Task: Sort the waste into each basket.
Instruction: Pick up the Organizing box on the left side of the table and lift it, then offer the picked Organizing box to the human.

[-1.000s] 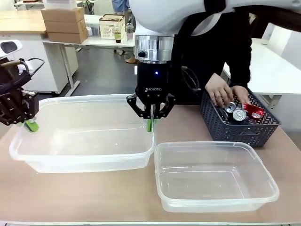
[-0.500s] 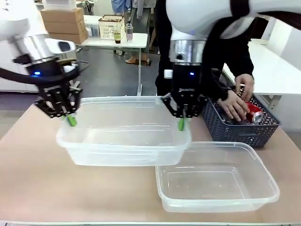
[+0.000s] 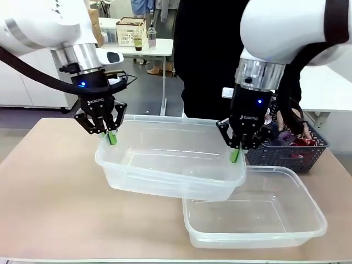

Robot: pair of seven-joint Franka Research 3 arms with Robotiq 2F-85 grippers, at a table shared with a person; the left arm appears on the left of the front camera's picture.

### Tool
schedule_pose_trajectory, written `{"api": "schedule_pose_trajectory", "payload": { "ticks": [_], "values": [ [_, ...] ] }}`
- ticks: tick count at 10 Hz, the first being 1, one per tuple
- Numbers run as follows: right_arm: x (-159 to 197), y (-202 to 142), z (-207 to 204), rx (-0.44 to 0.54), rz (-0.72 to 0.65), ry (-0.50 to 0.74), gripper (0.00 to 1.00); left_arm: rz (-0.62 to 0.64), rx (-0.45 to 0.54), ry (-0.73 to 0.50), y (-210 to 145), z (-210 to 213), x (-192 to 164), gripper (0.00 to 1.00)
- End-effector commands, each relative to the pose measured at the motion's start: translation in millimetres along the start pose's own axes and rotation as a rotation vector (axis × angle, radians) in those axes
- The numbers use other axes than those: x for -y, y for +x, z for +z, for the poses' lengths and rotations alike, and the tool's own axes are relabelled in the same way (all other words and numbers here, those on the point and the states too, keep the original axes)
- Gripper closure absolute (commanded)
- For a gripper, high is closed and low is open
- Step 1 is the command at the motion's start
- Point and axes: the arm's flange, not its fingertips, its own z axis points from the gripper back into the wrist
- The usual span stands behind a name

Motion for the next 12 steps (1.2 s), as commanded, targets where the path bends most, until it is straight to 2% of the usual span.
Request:
{"api": "schedule_pose_trajectory", "payload": {
  "ticks": [1,2,4,5,6,7,12],
  "values": [
    [9.4,13.7,-0.6,0.011,-0.015,0.123,0.95,0.024,0.031,0.017,-2.7,-0.5,-10.2,0.93],
    [9.2,20.9,0.9,0.018,-0.069,0.162,0.95,0.037,0.042,0.027,-4.2,-3.9,-11.5,0.93],
    [9.3,28.3,1.1,0.013,-0.103,0.145,0.95,0.039,0.037,0.032,-3.6,-6.4,-13.5,0.93],
    [8.5,29.9,2.5,0.036,-0.133,0.126,0.95,0.049,0.070,0.031,-2.4,-7.4,-14.1,0.93],
    [11.4,25.9,-2.6,-0.001,-0.080,0.117,0.95,0.050,0.100,0.042,-3.0,-8.4,-19.5,0.93],
    [11.4,25.9,-2.6,-0.001,-0.080,0.117,0.95,0.012,0.040,0.018,2.1,-5.0,-10.0,0.93],
    [11.4,25.9,-2.6,-0.001,-0.080,0.117,0.95,0.012,0.040,0.018,2.1,-5.0,-10.0,0.93]
  ]
}}
